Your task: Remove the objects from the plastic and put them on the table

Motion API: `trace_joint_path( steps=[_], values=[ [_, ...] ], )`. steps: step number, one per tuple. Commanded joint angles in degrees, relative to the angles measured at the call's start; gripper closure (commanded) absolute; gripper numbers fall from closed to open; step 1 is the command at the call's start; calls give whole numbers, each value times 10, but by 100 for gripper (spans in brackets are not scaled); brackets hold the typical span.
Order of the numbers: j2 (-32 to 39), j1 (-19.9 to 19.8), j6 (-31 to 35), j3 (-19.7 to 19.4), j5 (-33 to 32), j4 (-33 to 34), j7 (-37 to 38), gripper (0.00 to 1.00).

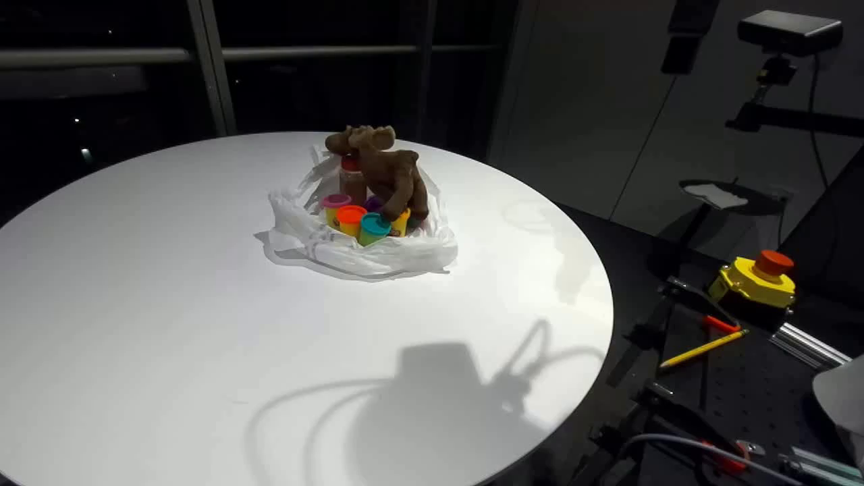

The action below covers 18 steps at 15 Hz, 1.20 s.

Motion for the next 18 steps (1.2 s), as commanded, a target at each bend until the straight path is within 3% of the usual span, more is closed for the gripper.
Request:
trace_joint_path(
  steps=[1,10,13,18],
  values=[
    [0,-13,-2,11,6,3,-5,0],
    [-2,-13,-2,11,6,5,-5,0],
    [36,-19,21,18,-10,33,-7,0],
    [155,-30,27,0,-7,133,-37,0]
  ],
)
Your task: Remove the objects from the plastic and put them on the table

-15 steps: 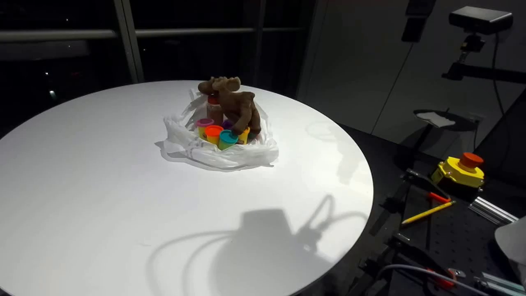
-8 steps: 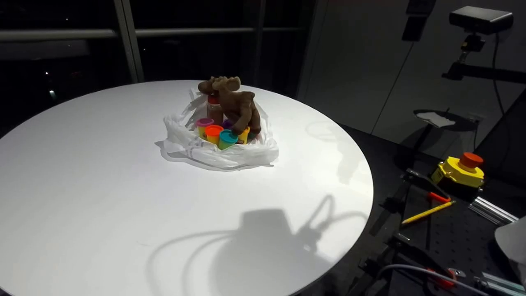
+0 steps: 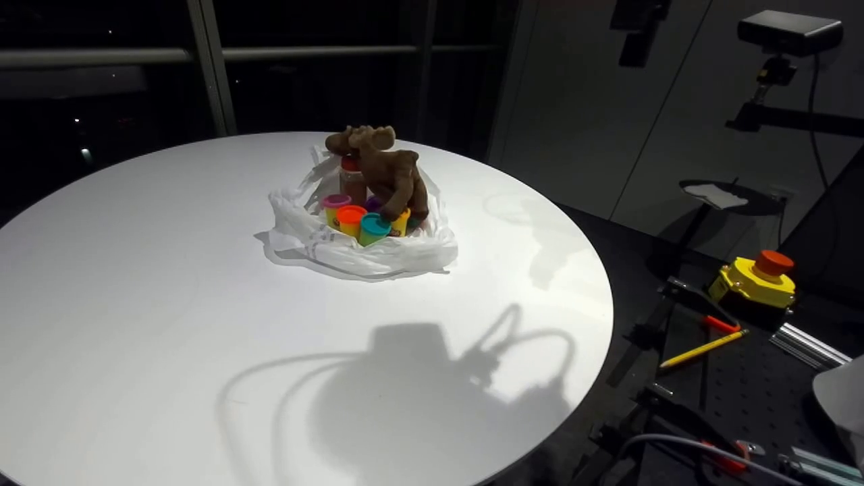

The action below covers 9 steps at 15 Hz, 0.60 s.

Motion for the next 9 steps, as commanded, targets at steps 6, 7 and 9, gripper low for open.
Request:
trace_joint_path(
  steps=[6,7,9],
  values=[
    [239,-50,135,-25,8,184,-79,0],
    [268,-56,152,-26,10,200,-85,0],
    [322,-69,184,-24,18,234,-92,0]
  ],
)
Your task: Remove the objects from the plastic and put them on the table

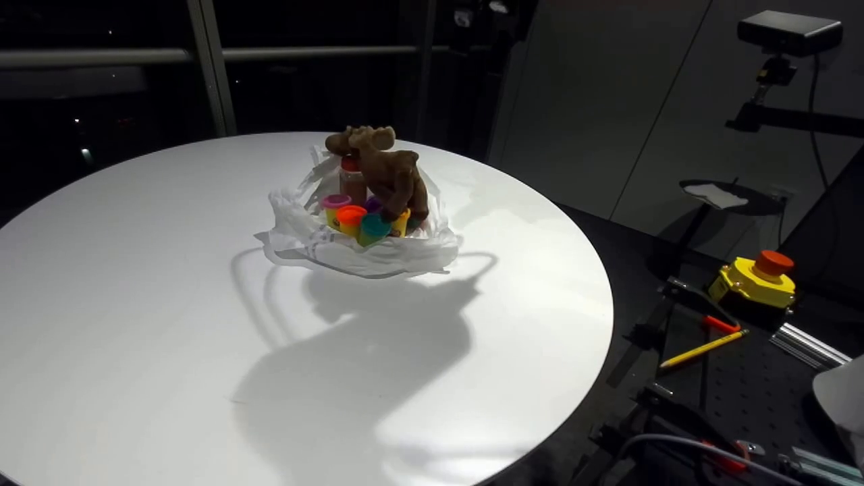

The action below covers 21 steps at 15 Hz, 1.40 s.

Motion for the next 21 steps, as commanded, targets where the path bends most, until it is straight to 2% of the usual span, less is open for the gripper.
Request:
trace_joint_path(
  steps=[1,10,15,19,20,21],
  values=[
    [109,-22,42,4,21,87,-25,0],
    [290,-68,53,42,36,236,-32,0],
    [350,-85,29,59,32,284,-27,0],
    [382,-84,25,57,17,316,-14,0],
    [390,-82,25,55,13,325,-10,25],
    [394,-82,23,55,11,330,-8,26]
  ],
)
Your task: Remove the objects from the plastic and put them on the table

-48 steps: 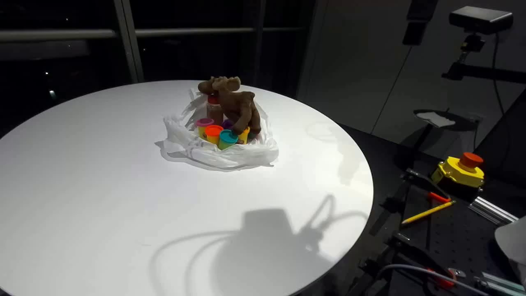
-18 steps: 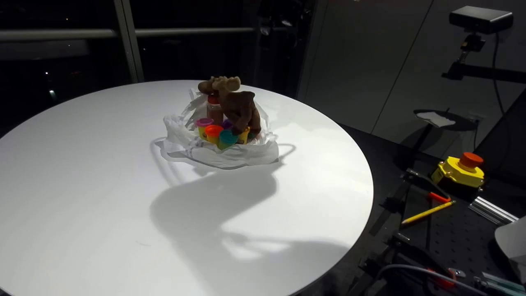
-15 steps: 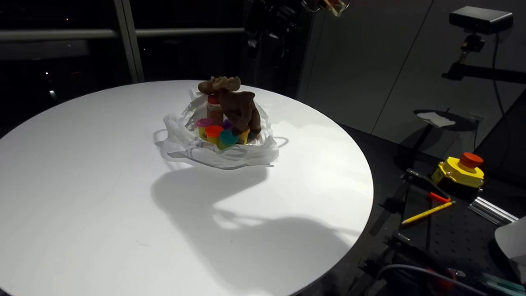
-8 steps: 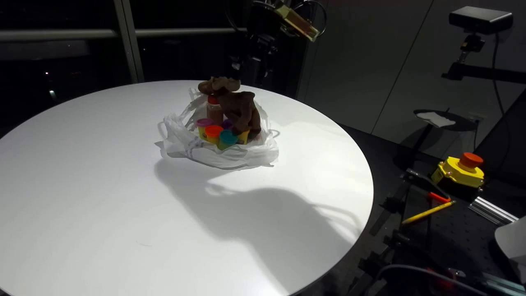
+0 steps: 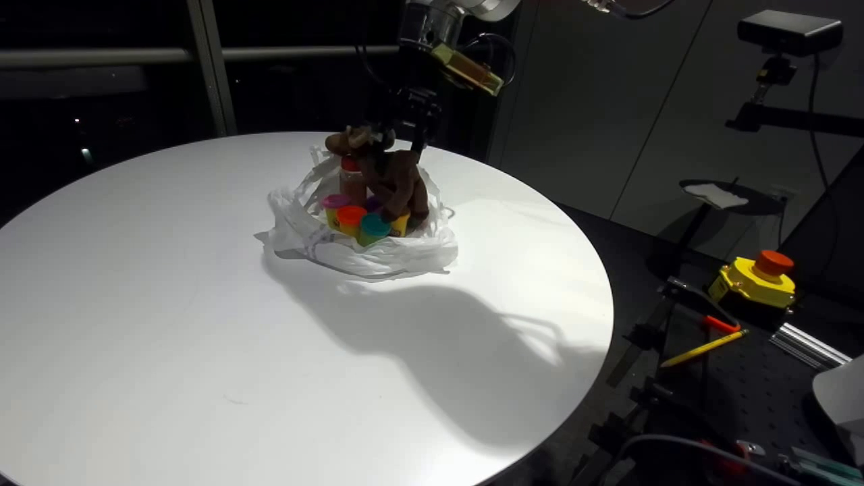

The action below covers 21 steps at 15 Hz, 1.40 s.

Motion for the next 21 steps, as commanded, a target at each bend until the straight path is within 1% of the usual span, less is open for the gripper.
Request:
trace_joint_path(
  steps=[1,2,6,7,9,10,12,13,15,18,21],
  values=[
    [28,-6,-22,6,-14,50,20,32],
    [31,-7,-23,7,-12,55,21,42],
    [29,-12,-24,15,2,64,26,71],
    [27,-12,-22,16,5,64,29,81],
    [15,-16,-24,21,15,62,35,94],
    [7,-16,-23,21,19,60,39,99],
    [-25,-21,-18,28,31,43,40,100],
    [-48,-25,-13,32,39,32,39,97],
    [-85,-30,0,32,57,17,36,99],
    [-134,-42,2,14,73,9,49,98],
    [-155,-52,-3,-16,61,15,84,98]
  ],
)
